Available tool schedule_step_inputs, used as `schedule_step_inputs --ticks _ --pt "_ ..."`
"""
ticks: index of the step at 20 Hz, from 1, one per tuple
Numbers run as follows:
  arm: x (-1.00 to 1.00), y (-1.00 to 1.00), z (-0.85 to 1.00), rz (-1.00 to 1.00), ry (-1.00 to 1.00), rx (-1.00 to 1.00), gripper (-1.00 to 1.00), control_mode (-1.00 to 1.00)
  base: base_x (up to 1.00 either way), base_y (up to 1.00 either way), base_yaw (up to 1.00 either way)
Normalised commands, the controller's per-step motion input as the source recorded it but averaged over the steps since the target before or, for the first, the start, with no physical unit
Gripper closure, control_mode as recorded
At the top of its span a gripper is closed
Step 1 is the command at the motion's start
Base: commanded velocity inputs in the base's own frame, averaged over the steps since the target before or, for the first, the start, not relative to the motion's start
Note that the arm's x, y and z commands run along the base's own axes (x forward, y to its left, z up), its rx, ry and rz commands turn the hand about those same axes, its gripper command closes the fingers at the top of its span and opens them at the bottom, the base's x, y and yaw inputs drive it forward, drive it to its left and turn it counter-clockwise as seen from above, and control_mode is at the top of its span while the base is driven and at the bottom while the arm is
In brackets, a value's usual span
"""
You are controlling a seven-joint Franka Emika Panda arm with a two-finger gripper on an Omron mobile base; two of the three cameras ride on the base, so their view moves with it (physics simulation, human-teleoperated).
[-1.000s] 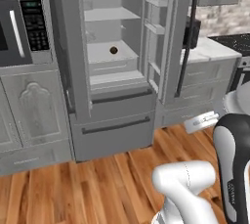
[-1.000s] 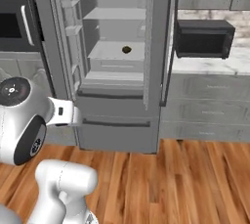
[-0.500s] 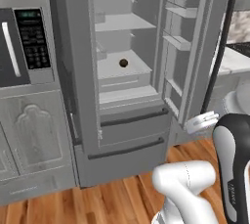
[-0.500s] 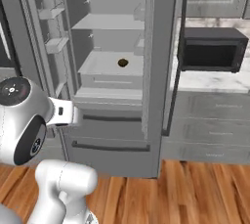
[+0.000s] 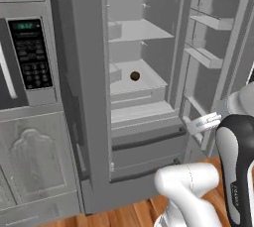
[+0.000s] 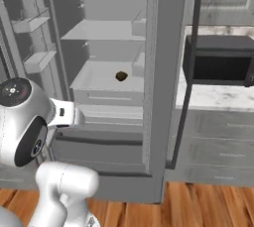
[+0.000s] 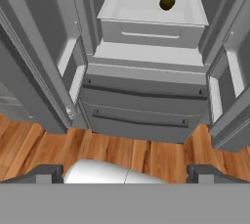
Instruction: Take the cheese, steak, and avocado from the fridge and place them on the plate on the dining counter to create an appetizer plate.
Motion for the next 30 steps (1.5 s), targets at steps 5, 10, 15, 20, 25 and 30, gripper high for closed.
schedule_step_inputs --ticks 5,10,15,20,25,30 --pt "0.00 0.00 0.00 0.00 0.00 0.00 -1.00 1.00 0.44 0.00 0.00" --pt "0.00 0.00 0.00 0.00 0.00 0.00 -1.00 1.00 0.34 0.00 0.00" --pt "0.00 0.00 0.00 0.00 0.00 0.00 -1.00 1.00 0.37 0.00 0.00" --pt "0.00 0.00 0.00 0.00 0.00 0.00 -1.00 1.00 0.45 0.00 0.01" --pt "0.00 0.00 0.00 0.00 0.00 0.00 -1.00 1.00 0.42 0.00 0.01" --pt "0.00 0.00 0.00 0.00 0.00 0.00 -1.00 1.00 0.39 -0.06 0.01"
